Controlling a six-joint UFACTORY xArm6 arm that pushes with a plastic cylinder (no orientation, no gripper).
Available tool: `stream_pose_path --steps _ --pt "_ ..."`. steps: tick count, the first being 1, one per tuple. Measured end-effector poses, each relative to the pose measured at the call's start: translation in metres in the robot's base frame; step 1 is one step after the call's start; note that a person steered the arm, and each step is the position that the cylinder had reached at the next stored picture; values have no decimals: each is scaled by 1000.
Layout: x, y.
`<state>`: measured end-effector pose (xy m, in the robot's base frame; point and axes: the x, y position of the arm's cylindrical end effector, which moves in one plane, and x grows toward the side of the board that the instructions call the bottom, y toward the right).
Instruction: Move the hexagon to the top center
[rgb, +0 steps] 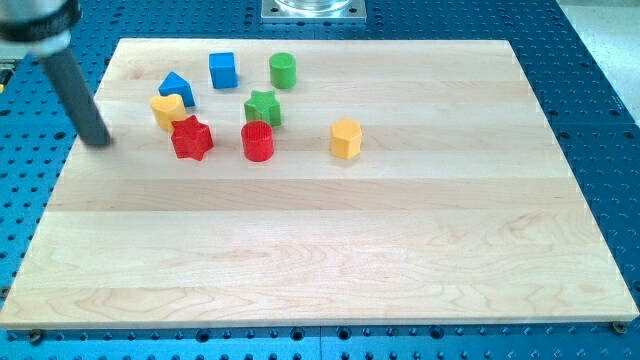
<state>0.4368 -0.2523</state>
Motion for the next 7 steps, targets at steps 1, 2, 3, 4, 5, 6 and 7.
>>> stream_pose_path --steps 1,2,3,4,5,6,7 --pt "58 104" --pt "49 216" --pt "7 270" --pt "-46 311" --pt "-105 314" --pt "-135 325" --pt "-155 343"
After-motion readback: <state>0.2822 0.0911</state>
